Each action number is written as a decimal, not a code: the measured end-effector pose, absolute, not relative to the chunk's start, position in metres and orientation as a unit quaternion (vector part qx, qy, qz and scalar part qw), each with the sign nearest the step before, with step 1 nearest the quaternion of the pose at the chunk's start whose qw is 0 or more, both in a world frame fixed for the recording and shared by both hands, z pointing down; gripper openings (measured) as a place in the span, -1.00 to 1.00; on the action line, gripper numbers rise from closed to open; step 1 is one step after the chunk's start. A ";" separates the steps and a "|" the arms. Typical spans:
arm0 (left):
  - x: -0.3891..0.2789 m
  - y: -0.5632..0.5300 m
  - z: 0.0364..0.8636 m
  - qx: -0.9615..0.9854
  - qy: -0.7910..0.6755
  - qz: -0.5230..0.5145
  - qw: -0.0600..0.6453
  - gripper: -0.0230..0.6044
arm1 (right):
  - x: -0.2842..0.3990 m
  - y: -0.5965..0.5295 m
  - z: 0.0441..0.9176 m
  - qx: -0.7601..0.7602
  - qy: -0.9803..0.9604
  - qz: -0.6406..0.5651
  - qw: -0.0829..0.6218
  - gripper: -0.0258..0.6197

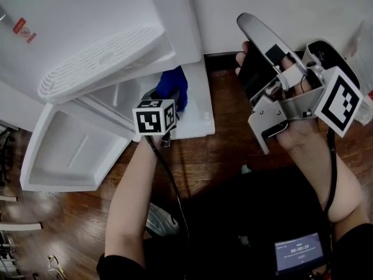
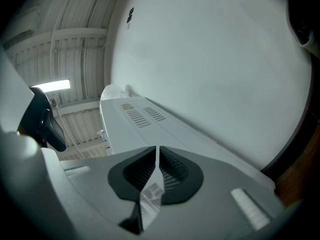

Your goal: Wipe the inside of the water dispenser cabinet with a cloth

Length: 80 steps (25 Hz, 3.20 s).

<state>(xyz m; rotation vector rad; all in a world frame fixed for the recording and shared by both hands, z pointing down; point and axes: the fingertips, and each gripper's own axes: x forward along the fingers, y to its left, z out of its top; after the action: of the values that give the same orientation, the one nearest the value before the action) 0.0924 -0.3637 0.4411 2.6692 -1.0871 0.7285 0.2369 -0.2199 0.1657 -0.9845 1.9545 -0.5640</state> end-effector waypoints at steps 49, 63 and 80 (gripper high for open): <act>0.045 -0.320 0.444 0.803 -0.516 0.191 0.229 -0.54 | 0.241 -0.223 0.174 -0.387 0.763 -0.253 0.452 -0.87; -0.048 -0.350 0.310 0.718 -0.626 -0.171 0.253 -0.54 | 0.241 -0.223 0.174 -0.392 0.764 -0.250 0.448 -0.87; -0.076 -0.317 0.250 0.728 -0.648 -0.192 0.113 -0.54 | 0.237 -0.222 0.171 -0.378 0.769 -0.256 0.448 -0.88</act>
<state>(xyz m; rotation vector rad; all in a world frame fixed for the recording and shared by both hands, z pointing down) -0.0760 -0.3169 0.2495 2.1379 -1.9014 -0.5635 0.2368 -0.2220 0.1706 -0.9359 1.9030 -0.6326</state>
